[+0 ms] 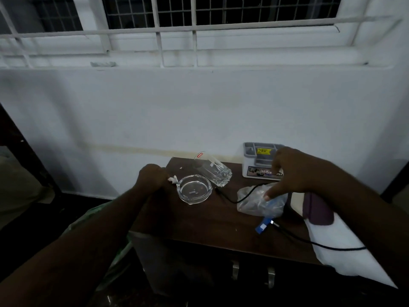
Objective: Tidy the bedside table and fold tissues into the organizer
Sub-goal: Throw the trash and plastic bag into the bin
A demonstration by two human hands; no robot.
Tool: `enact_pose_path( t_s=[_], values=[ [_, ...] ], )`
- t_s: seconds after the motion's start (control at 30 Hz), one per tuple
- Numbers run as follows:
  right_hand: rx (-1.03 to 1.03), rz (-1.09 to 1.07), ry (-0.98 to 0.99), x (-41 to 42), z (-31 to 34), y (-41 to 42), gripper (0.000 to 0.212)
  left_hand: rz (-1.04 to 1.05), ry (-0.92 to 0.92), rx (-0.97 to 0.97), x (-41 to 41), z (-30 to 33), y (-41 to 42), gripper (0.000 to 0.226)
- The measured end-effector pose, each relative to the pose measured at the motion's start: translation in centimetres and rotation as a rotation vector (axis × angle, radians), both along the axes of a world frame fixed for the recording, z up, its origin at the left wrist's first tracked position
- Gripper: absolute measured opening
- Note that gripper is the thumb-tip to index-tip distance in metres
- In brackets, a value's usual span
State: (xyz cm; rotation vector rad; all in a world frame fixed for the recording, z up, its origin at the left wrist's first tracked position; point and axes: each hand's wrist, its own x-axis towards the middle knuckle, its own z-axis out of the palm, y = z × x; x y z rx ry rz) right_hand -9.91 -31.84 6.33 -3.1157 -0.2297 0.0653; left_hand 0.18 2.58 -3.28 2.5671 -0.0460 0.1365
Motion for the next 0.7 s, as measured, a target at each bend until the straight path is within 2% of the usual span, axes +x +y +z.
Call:
enact_pose_path(
  t_s=[0.13, 0.3, 0.37, 0.5, 0.63, 0.7],
  values=[
    [-0.086, -0.006, 0.102, -0.8, 0.1, 0.4, 0.084, 0.062, -0.005, -0.037, 1.4, -0.6, -1.6, 0.035],
    [-0.132, -0.041, 0.194, -0.6, -1.7, 0.9, 0.087, 0.004, 0.052, -0.026, 2.3, -1.5, -1.9, 0.034],
    [-0.151, -0.031, 0.188, -0.2, -2.3, 0.9, 0.083, -0.019, 0.046, -0.026, 2.4, -1.4, -1.7, 0.024],
    [-0.18, 0.019, 0.138, 0.6, -3.6, 0.7, 0.07, -0.013, 0.039, -0.059, 2.4, -1.3, -1.4, 0.014],
    [-0.132, 0.058, 0.05, 1.6, -3.4, 0.3, 0.035, 0.039, 0.031, -0.129, 2.3, -1.4, -1.1, 0.012],
    [-0.114, 0.064, -0.006, 1.8, -2.6, 0.0, 0.029, 0.069, 0.037, -0.188, 2.3, -1.3, -0.7, 0.013]
  ],
)
